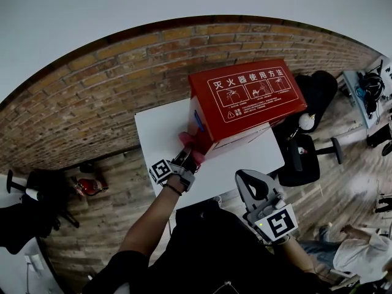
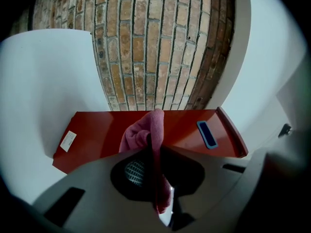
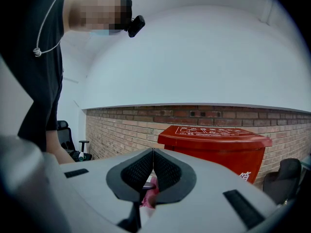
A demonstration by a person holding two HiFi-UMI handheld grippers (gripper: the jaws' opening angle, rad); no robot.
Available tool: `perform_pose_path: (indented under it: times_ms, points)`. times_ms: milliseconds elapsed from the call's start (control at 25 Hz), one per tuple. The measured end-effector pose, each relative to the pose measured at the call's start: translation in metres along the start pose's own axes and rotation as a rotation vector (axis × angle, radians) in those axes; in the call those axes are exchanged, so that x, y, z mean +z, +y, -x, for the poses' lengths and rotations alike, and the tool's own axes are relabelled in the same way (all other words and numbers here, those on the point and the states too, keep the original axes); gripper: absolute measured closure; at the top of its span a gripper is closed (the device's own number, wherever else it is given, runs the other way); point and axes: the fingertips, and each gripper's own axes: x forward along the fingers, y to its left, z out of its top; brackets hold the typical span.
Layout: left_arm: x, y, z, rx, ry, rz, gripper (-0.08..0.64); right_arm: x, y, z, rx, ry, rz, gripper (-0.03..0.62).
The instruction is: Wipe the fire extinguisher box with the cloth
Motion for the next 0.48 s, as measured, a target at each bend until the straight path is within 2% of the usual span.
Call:
perform_pose_path:
  times_ms: [480]
  points:
    - [-0.001, -0.021, -0.001, -0.060, 0.001, 0.040, 0.476, 0.000, -0.002, 0.000, 0.003, 0.007, 0.009, 0.572]
